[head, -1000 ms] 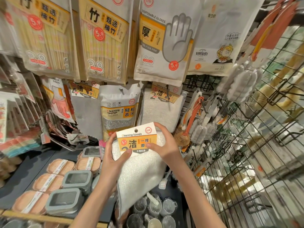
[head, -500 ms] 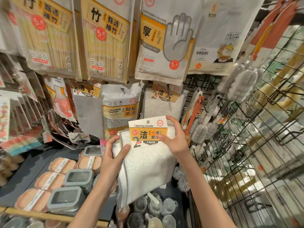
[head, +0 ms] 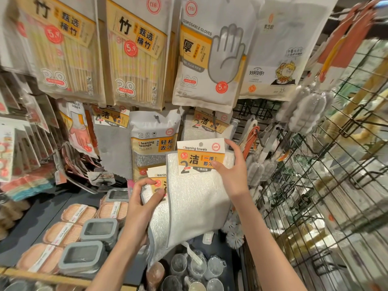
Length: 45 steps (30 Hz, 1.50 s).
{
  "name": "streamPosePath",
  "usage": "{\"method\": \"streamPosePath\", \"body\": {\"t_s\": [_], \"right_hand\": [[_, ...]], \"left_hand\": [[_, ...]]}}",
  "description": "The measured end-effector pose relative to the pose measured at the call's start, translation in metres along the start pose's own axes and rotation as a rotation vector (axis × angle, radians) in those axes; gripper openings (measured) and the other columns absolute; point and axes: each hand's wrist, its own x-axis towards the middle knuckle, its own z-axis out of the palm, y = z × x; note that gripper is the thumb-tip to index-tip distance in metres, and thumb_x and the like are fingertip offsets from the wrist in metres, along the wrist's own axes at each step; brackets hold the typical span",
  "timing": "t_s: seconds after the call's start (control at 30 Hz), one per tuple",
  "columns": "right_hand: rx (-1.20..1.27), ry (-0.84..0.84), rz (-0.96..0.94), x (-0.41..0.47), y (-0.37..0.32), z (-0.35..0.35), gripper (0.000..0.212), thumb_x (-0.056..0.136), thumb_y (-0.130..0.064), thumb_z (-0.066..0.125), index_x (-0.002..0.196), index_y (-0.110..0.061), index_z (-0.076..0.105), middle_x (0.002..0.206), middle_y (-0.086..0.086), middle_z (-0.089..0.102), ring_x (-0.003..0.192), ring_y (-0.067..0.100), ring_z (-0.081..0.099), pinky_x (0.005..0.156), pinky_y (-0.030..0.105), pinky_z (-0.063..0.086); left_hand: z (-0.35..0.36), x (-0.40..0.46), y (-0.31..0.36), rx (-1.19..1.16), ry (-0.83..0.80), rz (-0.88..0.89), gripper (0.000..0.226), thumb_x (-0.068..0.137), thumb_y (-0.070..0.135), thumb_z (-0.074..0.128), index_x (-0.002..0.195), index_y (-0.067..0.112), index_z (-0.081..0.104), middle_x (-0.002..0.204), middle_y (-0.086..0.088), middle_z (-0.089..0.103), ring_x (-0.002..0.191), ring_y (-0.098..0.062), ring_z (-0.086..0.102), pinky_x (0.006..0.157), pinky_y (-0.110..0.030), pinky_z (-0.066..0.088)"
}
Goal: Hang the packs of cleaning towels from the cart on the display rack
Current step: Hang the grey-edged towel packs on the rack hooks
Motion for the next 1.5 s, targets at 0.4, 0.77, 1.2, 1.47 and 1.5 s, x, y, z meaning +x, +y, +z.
{"method": "streamPosePath", "body": {"t_s": [0.4,0.77,1.2,1.47,1.5], "right_hand": [[0.015,0.100,-0.099,0.030,-0.011,-0.010,0.053,0.084,0.001,0.062,0.128,-0.026,0.049,0.132,-0.009,0.048,0.119,-0.007,0.040,0.086,-0.005,0.031],[-0.015,0.160,-0.110,0.043,-0.010,-0.005,0.040,0.082,0.002,0.061,0.109,-0.024,0.048,0.112,-0.014,0.050,0.112,0.007,0.048,0.095,0.024,0.041],[-0.025,0.207,-0.080,0.042,0.003,-0.004,0.018,0.087,-0.001,0.058,0.094,-0.017,0.063,0.111,-0.005,0.061,0.108,0.006,0.053,0.091,0.008,0.036],[-0.089,0.139,0.006,0.055,0.009,-0.001,0.024,0.089,-0.003,0.057,0.099,-0.023,0.063,0.122,0.002,0.055,0.113,0.008,0.047,0.100,0.023,0.034],[-0.109,0.123,0.002,0.058,0.010,-0.002,0.026,0.088,-0.002,0.057,0.101,-0.023,0.063,0.123,0.001,0.054,0.113,0.008,0.046,0.098,0.020,0.033]], "left_hand": [[-0.008,0.003,-0.005,-0.004,0.026,-0.008,0.031,0.084,0.003,0.069,0.091,0.032,0.060,0.121,-0.015,0.064,0.106,-0.031,0.065,0.095,-0.051,0.048],[-0.012,0.003,-0.003,0.030,0.061,-0.012,0.032,0.085,0.003,0.068,0.091,0.033,0.060,0.120,-0.012,0.064,0.106,-0.034,0.065,0.096,-0.062,0.046],[-0.011,0.002,0.001,0.025,0.071,-0.031,0.034,0.085,0.001,0.067,0.090,0.034,0.061,0.117,-0.009,0.066,0.105,-0.033,0.066,0.097,-0.063,0.045],[-0.012,0.002,0.002,0.017,0.081,-0.022,0.034,0.085,-0.001,0.067,0.088,0.033,0.062,0.115,-0.006,0.066,0.104,-0.031,0.067,0.095,-0.061,0.047],[-0.012,0.002,0.002,0.017,0.083,-0.021,0.035,0.085,-0.001,0.067,0.087,0.033,0.061,0.115,-0.005,0.066,0.104,-0.030,0.067,0.095,-0.061,0.048]]}}
